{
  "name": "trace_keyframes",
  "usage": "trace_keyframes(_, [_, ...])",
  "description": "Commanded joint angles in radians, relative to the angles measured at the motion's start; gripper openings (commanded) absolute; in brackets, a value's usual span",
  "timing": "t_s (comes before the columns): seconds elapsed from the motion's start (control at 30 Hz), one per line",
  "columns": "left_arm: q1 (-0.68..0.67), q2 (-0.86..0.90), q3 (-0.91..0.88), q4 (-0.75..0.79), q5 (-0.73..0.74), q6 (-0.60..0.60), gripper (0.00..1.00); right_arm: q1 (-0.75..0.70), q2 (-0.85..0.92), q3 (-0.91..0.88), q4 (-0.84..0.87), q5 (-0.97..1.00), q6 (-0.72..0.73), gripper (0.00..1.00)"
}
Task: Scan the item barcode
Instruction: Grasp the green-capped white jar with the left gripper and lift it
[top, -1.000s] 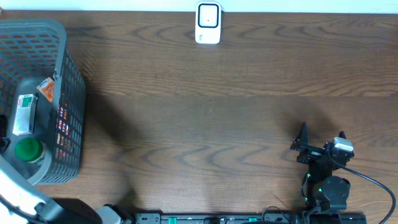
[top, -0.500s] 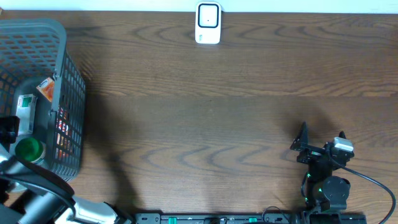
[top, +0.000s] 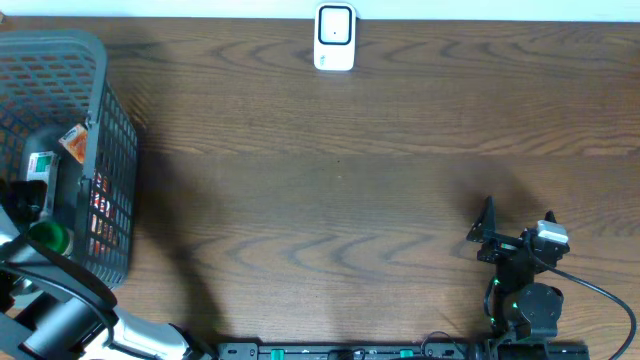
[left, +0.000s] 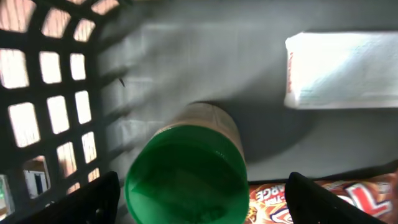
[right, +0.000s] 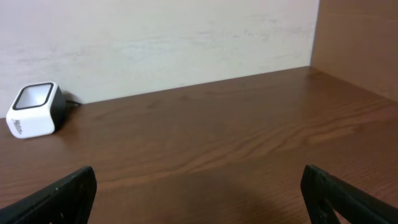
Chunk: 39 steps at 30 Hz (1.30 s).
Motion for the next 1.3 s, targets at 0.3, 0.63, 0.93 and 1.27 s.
trace_keyframes(0.3, [-0.004, 0.005, -0.136, 0.091, -0.006, 0.012, 0.85, -0.005, -0.001, -0.001, -0.003, -0.001, -0.006, 0.99])
trace_keyframes(0.63, [-0.004, 0.005, -0.202, 0.169, -0.006, 0.012, 0.85, -0.005, -0.001, -0.001, -0.003, -0.001, -0.006, 0.99])
trace_keyframes(0.93, [-0.004, 0.006, -0.266, 0.247, -0.006, 0.012, 0.84, -0.005, -0.001, -0.001, -0.003, -0.001, -0.006, 0.99])
trace_keyframes(1.27, [-0.004, 0.006, -0.304, 0.291, -0.006, 0.012, 0.58, -0.005, -0.001, -0.001, -0.003, -0.001, -0.006, 0.99])
